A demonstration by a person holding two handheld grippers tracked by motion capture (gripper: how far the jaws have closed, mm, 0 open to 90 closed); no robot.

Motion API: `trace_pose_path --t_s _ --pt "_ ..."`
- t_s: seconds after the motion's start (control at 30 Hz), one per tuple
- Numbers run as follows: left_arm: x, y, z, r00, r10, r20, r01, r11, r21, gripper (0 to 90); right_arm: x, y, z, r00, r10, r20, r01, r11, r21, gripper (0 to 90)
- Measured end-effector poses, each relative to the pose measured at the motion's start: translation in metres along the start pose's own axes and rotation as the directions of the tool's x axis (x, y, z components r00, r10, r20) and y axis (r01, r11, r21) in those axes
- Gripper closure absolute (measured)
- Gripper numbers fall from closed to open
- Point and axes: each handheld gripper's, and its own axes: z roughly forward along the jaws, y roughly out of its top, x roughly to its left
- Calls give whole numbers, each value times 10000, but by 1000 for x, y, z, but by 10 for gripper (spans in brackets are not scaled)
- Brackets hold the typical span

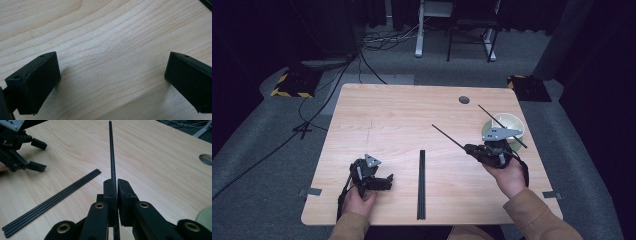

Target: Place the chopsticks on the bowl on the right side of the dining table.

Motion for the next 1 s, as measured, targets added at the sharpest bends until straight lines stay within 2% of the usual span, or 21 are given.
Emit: trace_pose_path --t_s 0.3,0.47,0.63,0.73,0.93,1.0 --pt "0 0 0 10000 3 -14 -3 10000 9 3 -20 8 -16 9995 68 315 -62 9998 -185 858" --pt "0 0 0 10000 0 -9 0 10000 8 3 -36 13 -27 9973 106 720 -87 9996 -262 858" --pt "0 0 0 10000 1 3 -1 10000 16 3 -49 14 -34 9942 149 1062 -127 9997 -222 858" --pt "0 0 0 10000 0 3 0 10000 15 3 -62 11 -38 9910 402 1274 -370 9989 -276 858" --pt "0 0 0 10000 2 5 -2 10000 17 3 -78 8 -44 9863 333 1613 -271 9988 -406 858" --pt "0 0 0 10000 1 2 -1 10000 17 3 -88 7 -47 9837 347 1764 -286 9989 -372 857"
